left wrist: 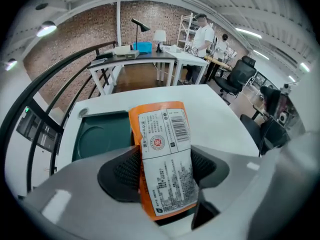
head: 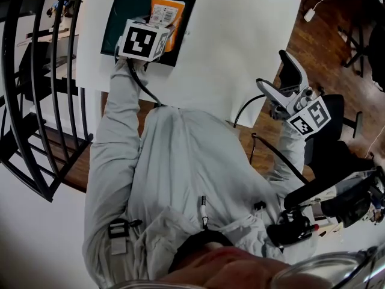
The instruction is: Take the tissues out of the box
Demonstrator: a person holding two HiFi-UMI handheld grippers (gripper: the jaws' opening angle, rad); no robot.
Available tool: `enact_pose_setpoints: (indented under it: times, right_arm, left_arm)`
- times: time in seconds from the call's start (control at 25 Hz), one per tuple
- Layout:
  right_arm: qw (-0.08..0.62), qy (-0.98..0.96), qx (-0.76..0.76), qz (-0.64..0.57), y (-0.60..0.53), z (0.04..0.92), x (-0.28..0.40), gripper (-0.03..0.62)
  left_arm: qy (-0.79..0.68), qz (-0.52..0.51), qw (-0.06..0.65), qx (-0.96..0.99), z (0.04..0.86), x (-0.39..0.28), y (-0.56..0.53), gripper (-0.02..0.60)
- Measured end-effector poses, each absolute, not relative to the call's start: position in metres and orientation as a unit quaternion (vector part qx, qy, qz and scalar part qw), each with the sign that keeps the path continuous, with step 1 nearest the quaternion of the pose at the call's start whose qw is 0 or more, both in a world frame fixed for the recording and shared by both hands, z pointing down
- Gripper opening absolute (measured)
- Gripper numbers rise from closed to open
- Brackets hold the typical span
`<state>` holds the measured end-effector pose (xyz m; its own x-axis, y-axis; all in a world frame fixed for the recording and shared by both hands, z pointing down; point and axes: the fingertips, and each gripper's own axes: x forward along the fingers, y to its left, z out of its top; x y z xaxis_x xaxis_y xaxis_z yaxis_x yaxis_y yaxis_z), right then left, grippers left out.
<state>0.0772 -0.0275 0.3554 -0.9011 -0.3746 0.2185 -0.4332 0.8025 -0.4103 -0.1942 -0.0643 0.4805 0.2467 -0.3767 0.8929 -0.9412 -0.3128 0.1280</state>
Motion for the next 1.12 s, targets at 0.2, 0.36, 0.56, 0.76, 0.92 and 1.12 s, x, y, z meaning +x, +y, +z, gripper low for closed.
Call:
enact_pose_setpoints:
  times: [0.2,0.36,0.56,0.76,0.92,1.12]
  right_arm:
    - [0.079,-0.934,0.263,0.226,-0.023,0.355,0.127,0.472]
    - [0.092,-0.919,0.318,0.211,-0.014,0.344,0.179,0.472]
    - [0.079,-0.902,0.379,0.193,0.001,0.317,0.238,0.472]
    - [0.090,-0.880,0.422,0.201,0.024,0.323,0.292,0.472]
    - [0.094,-0.864,0.443,0.221,0.045,0.341,0.320,0.473]
    - [0.090,-0.856,0.450,0.239,0.057,0.352,0.334,0.472]
  left_arm:
    - [-0.433,0.312,0.343,0.773,0.404,-0.163,-0.062,0.290]
    - [-0.384,0.282,0.282,0.833,0.332,-0.118,-0.061,0.290]
    - [-0.319,0.280,0.233,0.875,0.288,-0.063,-0.050,0.290]
    - [-0.268,0.316,0.265,0.871,0.333,-0.009,-0.045,0.291]
    - [-0.229,0.369,0.302,0.848,0.407,0.028,-0.034,0.291]
    - [-0.209,0.425,0.348,0.809,0.485,0.050,-0.019,0.293]
